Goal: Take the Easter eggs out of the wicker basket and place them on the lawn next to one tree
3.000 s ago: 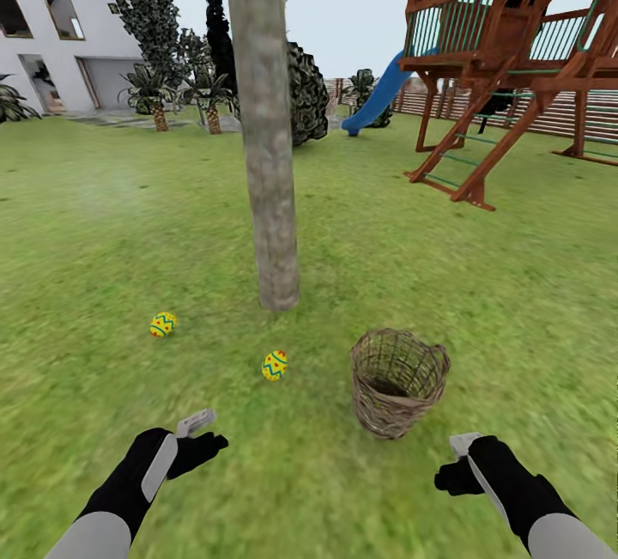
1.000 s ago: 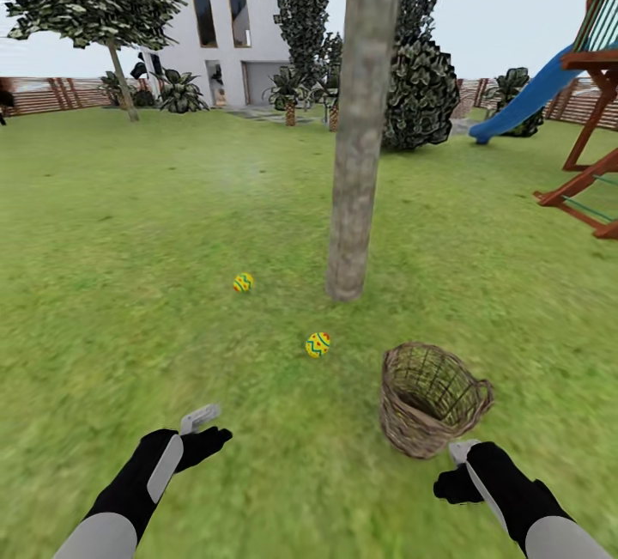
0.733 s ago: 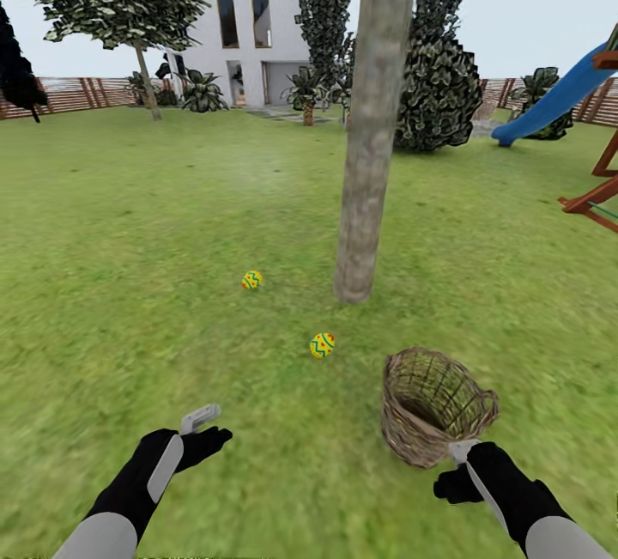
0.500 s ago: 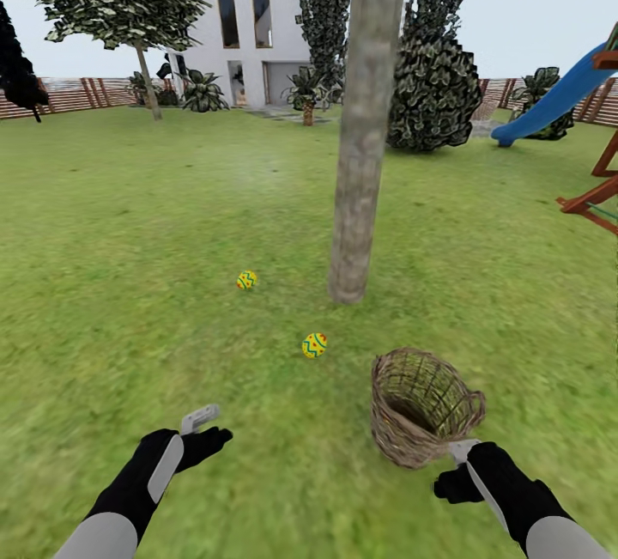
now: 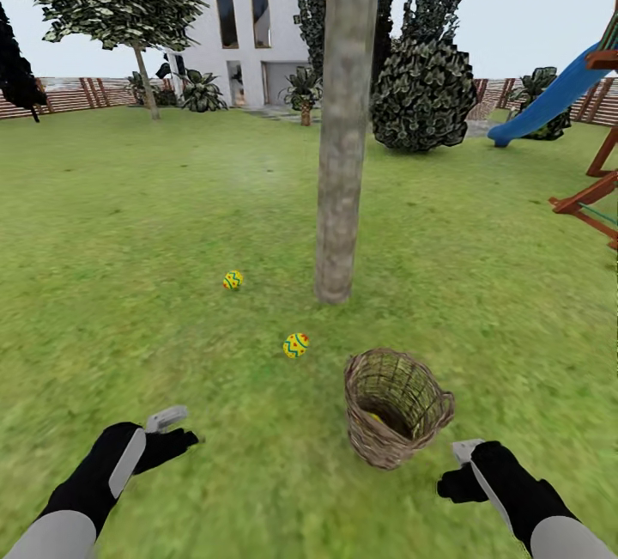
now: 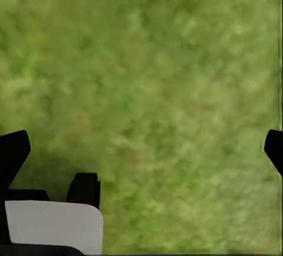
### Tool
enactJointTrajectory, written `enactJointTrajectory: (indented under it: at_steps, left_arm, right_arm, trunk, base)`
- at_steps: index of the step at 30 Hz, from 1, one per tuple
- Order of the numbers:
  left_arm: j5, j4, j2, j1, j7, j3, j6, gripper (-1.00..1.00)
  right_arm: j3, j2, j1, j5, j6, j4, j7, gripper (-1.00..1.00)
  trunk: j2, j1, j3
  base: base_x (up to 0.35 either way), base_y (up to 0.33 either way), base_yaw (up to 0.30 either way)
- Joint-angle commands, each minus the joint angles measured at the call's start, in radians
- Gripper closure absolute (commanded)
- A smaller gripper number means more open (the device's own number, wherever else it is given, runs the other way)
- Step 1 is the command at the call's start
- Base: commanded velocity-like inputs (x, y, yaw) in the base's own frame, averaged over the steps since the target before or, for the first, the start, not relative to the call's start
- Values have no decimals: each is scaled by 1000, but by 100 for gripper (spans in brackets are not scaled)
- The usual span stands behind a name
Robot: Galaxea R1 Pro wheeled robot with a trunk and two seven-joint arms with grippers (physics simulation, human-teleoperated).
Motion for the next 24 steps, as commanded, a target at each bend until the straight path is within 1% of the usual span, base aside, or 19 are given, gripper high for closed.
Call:
enactJointTrajectory:
  at_steps: [1, 2, 3, 4, 5, 7, 8, 9, 11, 13, 14, 15, 17, 18, 20, 24]
  left_arm:
    - [6, -2, 31, 0, -20, 3, 17, -100]
    - [4, 1, 48, 0, -36, 3, 21, -100]
    - [2, 5, 72, 2, -59, 3, 25, -100]
    - [1, 6, 92, 3, -69, 4, 26, -100]
    - [1, 8, 129, 4, -82, 4, 27, -100]
    - [4, 8, 178, 5, -111, 4, 26, -100]
    - [4, 8, 192, 5, -135, 4, 26, -100]
    - [2, 9, 208, 5, -187, 3, 24, -100]
    - [-3, 21, 219, 5, -217, 3, 23, -100]
    - [-16, 29, 239, 5, -229, 2, 25, -100]
    - [-21, 31, 259, 5, -232, 2, 25, -100]
    - [-24, 31, 274, 5, -234, 2, 26, -100]
    - [-31, 33, 291, 5, -234, 2, 26, -100]
    - [-35, 32, 307, 5, -235, 2, 26, -100]
    - [-39, 32, 331, 5, -236, 2, 26, -100]
    - [-36, 29, 335, 5, -238, 3, 27, -100]
  right_arm:
    - [6, -8, 0, 11, 6, -2, 7, -100]
    - [6, -18, 0, 10, 7, -2, 7, -100]
    - [6, -33, 0, 9, 8, -4, 8, -100]
    - [6, -39, 0, 9, 8, -4, 8, -100]
    - [7, -45, 0, 8, 9, -5, 9, -100]
    - [8, -48, 0, 7, 9, -6, 9, -100]
    - [9, -49, 0, 6, 9, -7, 9, -100]
    - [9, -48, 0, 6, 9, -7, 10, -100]
    - [9, -47, 0, 6, 9, -7, 10, -100]
    - [9, -46, 0, 6, 9, -7, 9, -100]
    - [8, -46, 0, 6, 9, -7, 9, -100]
    - [8, -47, 0, 6, 9, -7, 8, -100]
    - [9, -46, 0, 7, 9, -7, 8, -100]
    - [9, -43, 0, 7, 9, -7, 8, -100]
    - [10, -39, 0, 8, 9, -5, 8, -100]
    - [10, -39, 0, 8, 10, -4, 8, -100]
  trunk:
    - [-1, 0, -1]
    - [-1, 0, -1]
    - [-1, 0, -1]
    - [-1, 0, -1]
    - [-1, 0, -1]
    - [-1, 0, -1]
    - [-1, 0, -1]
    - [-1, 0, -1]
    - [-1, 0, -1]
    - [-1, 0, -1]
    - [-1, 0, -1]
    - [-1, 0, -1]
    - [-1, 0, -1]
    - [-1, 0, -1]
    - [-1, 0, -1]
    - [-1, 0, -1]
  base:
    - [0, -302, 0]
    - [0, -302, 0]
    - [0, -303, 0]
    - [0, -303, 0]
    - [0, -304, 0]
    - [0, -304, 0]
    - [0, -304, 0]
    - [0, -304, 0]
    - [0, -304, 0]
    - [0, -303, 0]
    - [0, -303, 0]
    - [0, -303, 0]
    - [0, -303, 0]
    - [0, -303, 0]
    - [0, -303, 0]
    - [0, -305, 0]
